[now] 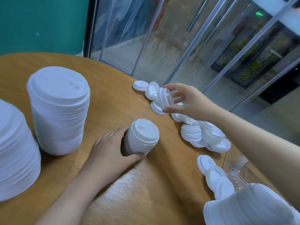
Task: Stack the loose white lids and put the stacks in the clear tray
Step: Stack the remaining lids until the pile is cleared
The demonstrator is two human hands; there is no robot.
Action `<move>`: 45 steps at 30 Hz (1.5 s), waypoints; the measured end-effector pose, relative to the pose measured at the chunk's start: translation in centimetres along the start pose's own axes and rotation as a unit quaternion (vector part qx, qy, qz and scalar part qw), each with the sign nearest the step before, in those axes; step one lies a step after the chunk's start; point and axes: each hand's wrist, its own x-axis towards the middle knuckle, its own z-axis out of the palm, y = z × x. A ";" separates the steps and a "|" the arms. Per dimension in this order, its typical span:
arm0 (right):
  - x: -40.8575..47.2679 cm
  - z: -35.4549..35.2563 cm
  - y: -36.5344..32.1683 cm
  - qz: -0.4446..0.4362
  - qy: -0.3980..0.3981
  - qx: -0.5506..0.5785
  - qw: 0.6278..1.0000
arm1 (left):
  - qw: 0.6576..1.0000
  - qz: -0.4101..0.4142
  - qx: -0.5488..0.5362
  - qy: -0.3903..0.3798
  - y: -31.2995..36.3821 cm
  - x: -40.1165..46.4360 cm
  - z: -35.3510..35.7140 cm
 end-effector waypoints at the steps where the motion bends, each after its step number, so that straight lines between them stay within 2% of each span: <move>1: -0.9 -0.3 -0.7 -0.007 -0.016 0.008 1.000 | 1.000 0.000 0.000 -0.001 0.0 0.0 0.0; 5: -3.5 0.0 -3.0 -0.032 -0.071 0.009 0.997 | 1.000 -0.004 -0.003 0.005 0.1 0.0 0.1; 20: -4.1 3.6 -4.5 -0.036 -0.134 -0.051 0.989 | 1.000 0.006 0.021 0.012 0.1 -0.3 0.3; 25: -4.3 3.9 -4.6 -0.052 -0.127 -0.068 0.988 | 0.999 0.010 0.034 0.021 0.3 -0.4 0.3; 30: -4.2 4.2 -4.5 -0.055 -0.123 -0.067 0.989 | 1.000 0.027 -0.012 0.010 0.7 -0.5 0.4; 36: -4.5 4.3 -4.5 -0.060 -0.120 -0.062 0.989 | 0.994 0.007 -0.107 0.016 0.8 -0.4 0.8; 45: -4.4 4.7 -5.0 -0.064 -0.113 -0.075 0.989 | 0.989 -0.014 -0.144 0.012 0.5 -0.2 1.0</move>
